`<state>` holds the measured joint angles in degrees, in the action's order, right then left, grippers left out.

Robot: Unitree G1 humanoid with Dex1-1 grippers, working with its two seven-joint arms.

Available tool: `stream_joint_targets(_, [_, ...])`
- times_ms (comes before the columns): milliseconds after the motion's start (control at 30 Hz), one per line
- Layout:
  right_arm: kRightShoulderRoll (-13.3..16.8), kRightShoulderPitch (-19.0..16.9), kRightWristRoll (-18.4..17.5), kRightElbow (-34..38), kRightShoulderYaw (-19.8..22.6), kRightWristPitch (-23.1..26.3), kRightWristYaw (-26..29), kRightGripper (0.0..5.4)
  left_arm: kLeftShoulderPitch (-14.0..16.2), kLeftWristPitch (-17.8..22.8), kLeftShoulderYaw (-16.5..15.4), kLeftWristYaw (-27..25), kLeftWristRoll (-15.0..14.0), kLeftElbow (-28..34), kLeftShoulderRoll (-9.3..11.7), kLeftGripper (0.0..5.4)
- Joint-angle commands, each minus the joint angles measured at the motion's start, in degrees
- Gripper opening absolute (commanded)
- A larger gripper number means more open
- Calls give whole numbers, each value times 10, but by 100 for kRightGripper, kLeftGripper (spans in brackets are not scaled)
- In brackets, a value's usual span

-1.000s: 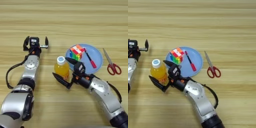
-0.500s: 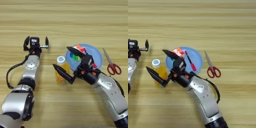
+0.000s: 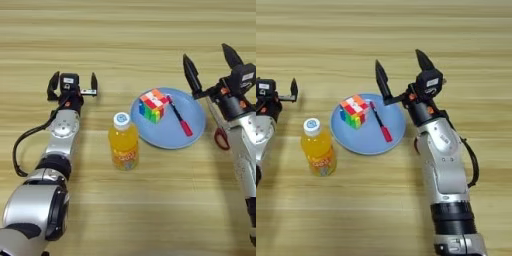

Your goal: Move the objects on the table

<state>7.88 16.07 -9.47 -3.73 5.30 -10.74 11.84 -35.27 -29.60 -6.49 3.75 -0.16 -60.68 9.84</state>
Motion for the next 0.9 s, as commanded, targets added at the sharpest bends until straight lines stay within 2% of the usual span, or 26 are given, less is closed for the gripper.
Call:
stream_joint_targets(33, [31, 44, 29, -113, 43, -5, -53, 537, -10, 5, 2, 0, 7, -3, 2, 540])
stream_joint_targets(167, [54, 72, 73, -209, 54, -18, -108, 537, -10, 2, 1, -2, 6, -3, 3, 540])
stream_joint_targets(367, [54, 93, 76, -270, 54, -36, -115, 537, -9, -4, -1, -6, 4, 4, 8, 540])
stream_joint_targets(433, [51, 96, 80, -277, 49, -40, -115, 537, -3, -8, -8, -19, -10, 30, 7, 540])
stream_joint_targets(500, [51, 99, 83, -285, 47, -42, -118, 537, 18, -10, -10, -33, -22, 86, 2, 540])
stream_joint_targets(600, [47, 101, 88, -292, 41, -45, -120, 537, 76, 15, 1, -60, -33, 231, 0, 540])
stream_joint_targets(700, [44, 102, 92, -294, 35, -46, -122, 537, 152, 86, 16, -103, -58, 424, 11, 540])
stream_joint_targets(733, [42, 103, 92, -294, 34, -46, -122, 537, 171, 108, 19, -119, -69, 470, 16, 540])
stream_joint_targets(833, [39, 104, 94, -294, 30, -46, -126, 537, 214, 167, 25, -167, -107, 564, 36, 540])
stream_joint_targets(900, [37, 105, 96, -294, 28, -46, -128, 537, 239, 201, 19, -200, -135, 614, 55, 540])
